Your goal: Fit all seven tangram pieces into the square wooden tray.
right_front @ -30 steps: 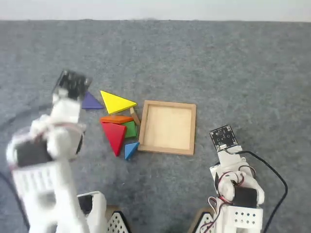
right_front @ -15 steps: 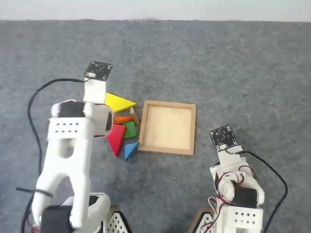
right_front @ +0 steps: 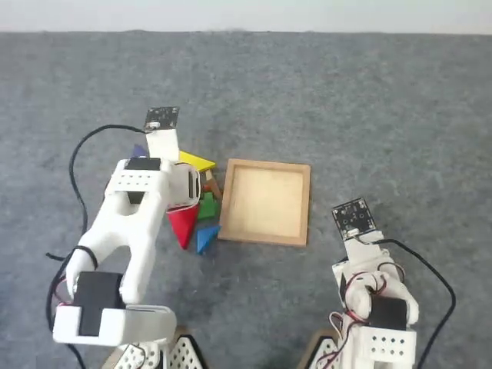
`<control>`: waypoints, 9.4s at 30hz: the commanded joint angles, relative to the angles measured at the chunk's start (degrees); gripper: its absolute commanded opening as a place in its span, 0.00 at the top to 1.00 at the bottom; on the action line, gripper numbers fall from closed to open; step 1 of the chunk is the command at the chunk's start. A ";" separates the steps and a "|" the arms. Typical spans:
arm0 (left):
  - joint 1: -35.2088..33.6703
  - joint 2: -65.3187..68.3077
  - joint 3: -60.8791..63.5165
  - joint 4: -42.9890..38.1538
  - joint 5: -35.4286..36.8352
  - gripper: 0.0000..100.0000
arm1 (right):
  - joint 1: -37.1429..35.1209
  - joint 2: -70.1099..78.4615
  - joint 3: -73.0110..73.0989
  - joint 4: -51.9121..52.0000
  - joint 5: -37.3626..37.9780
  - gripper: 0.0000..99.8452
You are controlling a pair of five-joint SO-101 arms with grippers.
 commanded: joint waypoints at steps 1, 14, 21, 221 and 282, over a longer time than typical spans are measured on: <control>-0.26 0.26 -0.92 1.41 0.79 0.79 | -0.40 -0.92 0.97 0.13 0.44 0.99; -7.82 -0.44 -3.12 13.45 -4.13 0.73 | -0.40 -0.92 0.97 0.13 0.44 0.99; -7.91 0.26 -2.07 9.67 -0.70 0.67 | -0.48 -0.92 0.97 0.13 0.44 0.99; -14.59 -4.75 -3.65 9.23 -61.01 0.65 | -0.48 -0.92 0.97 0.13 0.44 0.99; -20.31 -23.82 6.73 20.40 -24.62 0.68 | -0.48 -0.92 0.97 0.13 0.44 0.99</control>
